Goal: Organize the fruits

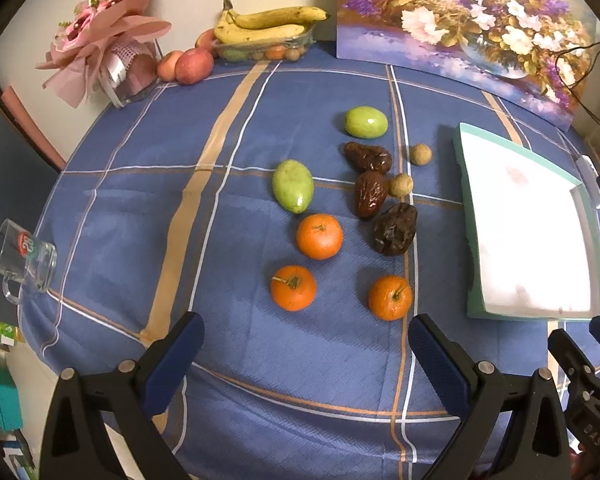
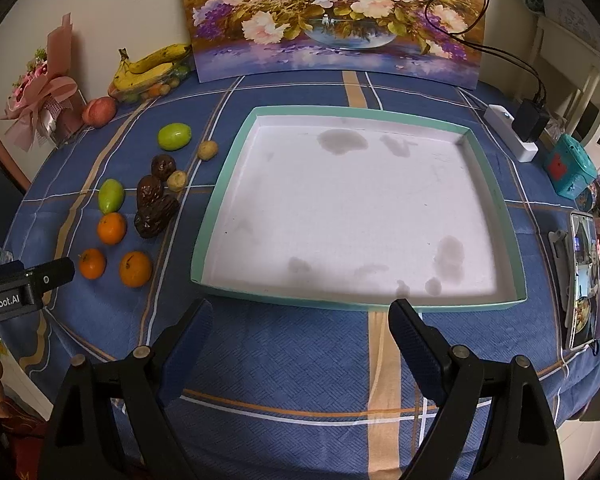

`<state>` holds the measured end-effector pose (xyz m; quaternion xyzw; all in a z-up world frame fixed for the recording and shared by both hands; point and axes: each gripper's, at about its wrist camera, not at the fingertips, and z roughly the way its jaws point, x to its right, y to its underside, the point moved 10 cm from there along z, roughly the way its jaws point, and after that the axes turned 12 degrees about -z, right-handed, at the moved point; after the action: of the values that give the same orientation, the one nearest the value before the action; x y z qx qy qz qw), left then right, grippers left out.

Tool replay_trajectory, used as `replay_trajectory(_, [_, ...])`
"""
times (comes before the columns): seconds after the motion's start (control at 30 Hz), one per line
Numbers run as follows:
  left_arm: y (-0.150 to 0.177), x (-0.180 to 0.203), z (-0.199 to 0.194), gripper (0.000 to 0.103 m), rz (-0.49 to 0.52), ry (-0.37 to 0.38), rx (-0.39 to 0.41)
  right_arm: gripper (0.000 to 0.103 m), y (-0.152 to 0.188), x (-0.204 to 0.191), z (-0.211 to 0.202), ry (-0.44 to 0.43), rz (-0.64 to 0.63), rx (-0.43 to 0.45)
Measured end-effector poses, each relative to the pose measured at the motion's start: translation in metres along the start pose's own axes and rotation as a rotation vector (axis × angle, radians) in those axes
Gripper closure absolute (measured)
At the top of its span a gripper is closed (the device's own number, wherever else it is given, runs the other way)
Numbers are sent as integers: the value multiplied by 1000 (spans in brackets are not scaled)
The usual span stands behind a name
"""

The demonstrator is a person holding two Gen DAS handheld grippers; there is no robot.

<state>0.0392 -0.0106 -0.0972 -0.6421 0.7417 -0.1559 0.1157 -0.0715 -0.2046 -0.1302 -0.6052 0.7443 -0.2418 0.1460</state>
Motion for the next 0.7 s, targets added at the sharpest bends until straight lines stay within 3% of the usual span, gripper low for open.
replay_trajectory(0.2, [-13,-3,0,0,-39,15,39,13,-14,-12,5,-48,-4,25])
replay_trajectory(0.4, [-27,-31,4,0,-210,74,22,13,-32,-33,15,-133,-11,50])
replay_trajectory(0.5, [-30,-46,8,1,-257,54,26,13,-39,-48,17,-181,-29,64])
replay_trajectory(0.7, [-23,-46,36,11,-287,58,-59,17,-54,-91,22,-258,-163,87])
